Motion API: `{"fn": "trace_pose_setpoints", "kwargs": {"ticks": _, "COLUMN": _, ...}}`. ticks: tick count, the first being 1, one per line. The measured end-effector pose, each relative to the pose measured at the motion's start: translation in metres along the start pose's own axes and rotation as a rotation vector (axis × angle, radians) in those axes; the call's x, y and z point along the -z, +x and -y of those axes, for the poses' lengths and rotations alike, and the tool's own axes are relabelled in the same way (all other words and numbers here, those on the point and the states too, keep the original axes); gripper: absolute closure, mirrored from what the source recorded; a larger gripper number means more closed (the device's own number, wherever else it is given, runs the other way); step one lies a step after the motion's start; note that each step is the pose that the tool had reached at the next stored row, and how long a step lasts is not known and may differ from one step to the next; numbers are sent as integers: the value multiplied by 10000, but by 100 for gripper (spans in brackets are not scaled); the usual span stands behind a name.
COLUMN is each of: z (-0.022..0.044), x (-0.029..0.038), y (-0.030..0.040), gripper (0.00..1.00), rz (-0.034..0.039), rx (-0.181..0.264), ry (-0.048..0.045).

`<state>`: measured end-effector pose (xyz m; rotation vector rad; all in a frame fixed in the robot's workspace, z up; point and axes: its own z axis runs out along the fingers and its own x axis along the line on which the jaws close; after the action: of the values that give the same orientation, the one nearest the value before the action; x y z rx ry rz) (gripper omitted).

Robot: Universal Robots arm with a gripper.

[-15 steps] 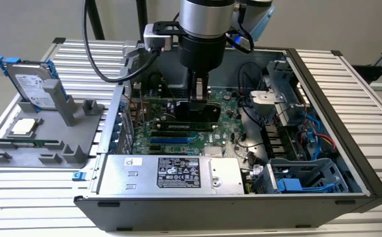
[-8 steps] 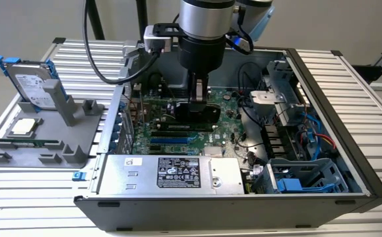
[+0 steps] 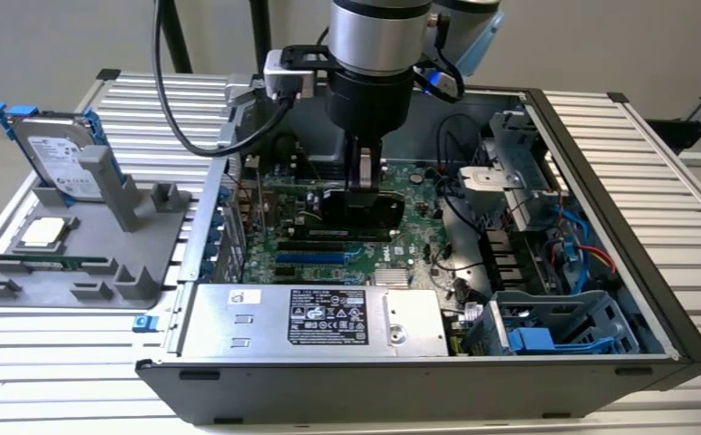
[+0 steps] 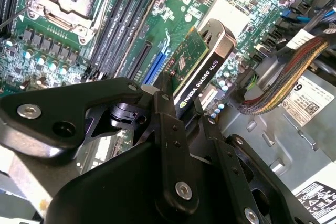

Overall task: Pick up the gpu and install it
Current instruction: 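Insert the gpu into the slot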

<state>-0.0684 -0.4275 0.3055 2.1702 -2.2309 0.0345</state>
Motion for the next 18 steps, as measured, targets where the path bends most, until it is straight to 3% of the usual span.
{"fn": "trace_pose_setpoints", "kwargs": {"ticks": 18, "z": 0, "x": -57, "y": -2, "gripper": 100, "rz": -117, "rx": 0, "ry": 4}}
